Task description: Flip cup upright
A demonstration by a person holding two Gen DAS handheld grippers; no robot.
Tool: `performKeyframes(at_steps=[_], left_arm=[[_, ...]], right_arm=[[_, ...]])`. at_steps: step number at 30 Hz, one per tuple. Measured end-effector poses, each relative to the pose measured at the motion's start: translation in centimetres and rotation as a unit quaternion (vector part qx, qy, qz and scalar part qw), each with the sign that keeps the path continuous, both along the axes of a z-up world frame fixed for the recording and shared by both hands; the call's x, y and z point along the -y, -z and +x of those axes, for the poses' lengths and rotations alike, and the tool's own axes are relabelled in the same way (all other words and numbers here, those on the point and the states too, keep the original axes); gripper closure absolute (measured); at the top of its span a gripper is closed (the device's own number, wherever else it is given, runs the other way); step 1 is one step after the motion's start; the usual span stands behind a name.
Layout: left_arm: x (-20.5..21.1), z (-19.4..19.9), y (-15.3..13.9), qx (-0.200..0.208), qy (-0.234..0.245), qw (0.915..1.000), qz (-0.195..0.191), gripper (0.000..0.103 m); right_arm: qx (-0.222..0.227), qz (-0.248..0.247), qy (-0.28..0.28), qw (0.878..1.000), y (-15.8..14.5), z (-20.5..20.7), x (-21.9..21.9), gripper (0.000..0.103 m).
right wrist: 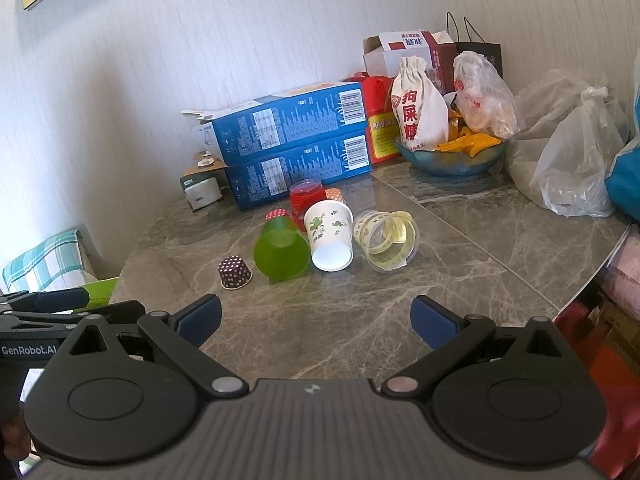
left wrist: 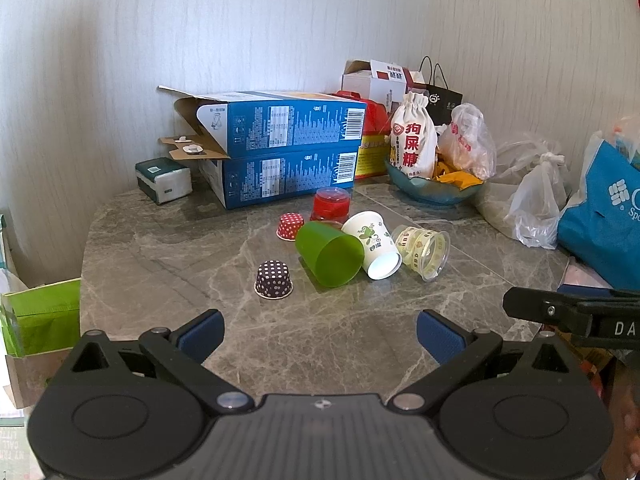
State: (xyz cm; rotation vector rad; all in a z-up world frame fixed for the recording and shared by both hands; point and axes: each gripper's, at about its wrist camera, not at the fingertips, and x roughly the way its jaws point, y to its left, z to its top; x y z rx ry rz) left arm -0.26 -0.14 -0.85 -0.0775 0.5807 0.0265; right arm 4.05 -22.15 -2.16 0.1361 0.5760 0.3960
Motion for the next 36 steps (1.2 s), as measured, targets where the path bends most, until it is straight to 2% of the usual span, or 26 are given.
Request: performKeyframes(at_steps=[5, 8, 15, 18, 20, 23, 27, 36], left_arm=[[-0.1, 0.4, 0.0, 0.000, -0.001, 1.0000, 0.000, 0.000], [-0.5, 0.5, -0.1, 0.017, -0.012, 0.9998, -0.002, 0.000], [-1.1, 2.1, 0.2, 0.019, -0.003, 0.9998, 0.005, 0.000], [-1.7, 2.9, 0.7, 0.012, 0.001, 0.9999, 0.001, 0.000], [-2.1, 3.3, 1.1, 0.007, 0.002, 1.0000, -0.002, 0.000], [-2.8, 3.6, 1.8, 0.002, 0.001, 1.0000, -0.007, 0.000], [-4.0, 4.0, 2.7, -0.006, -0.005, 0.9998, -0.017, 0.000], [-6.2, 4.1, 3.3, -0.003, -0.011, 0.9992, -0.037, 0.000]], right_arm=[[-0.006, 0.005, -0.004, 1.000, 0.3, 1.0, -0.2, 0.001], [-0.012, 0.011, -0.013, 1.000, 0.2, 2.2, -0.7, 0.001], [-0.019, -0.023, -0.022, 0.999, 0.2, 8.6, -4.1, 0.001], [-0.049, -0.027, -0.029, 0.998, 0.8, 12.9, -5.7, 0.009], [-0.071, -0.032, -0.023, 0.997, 1.5, 15.6, -6.6, 0.028], [-0.109, -0.037, -0.021, 0.993, 2.8, 19.0, -7.7, 0.042], [-0.146, -0.052, -0.015, 0.988, 4.0, 21.7, -8.8, 0.043], [-0.188, -0.107, -0.021, 0.976, 4.6, 25.2, -10.2, 0.042]])
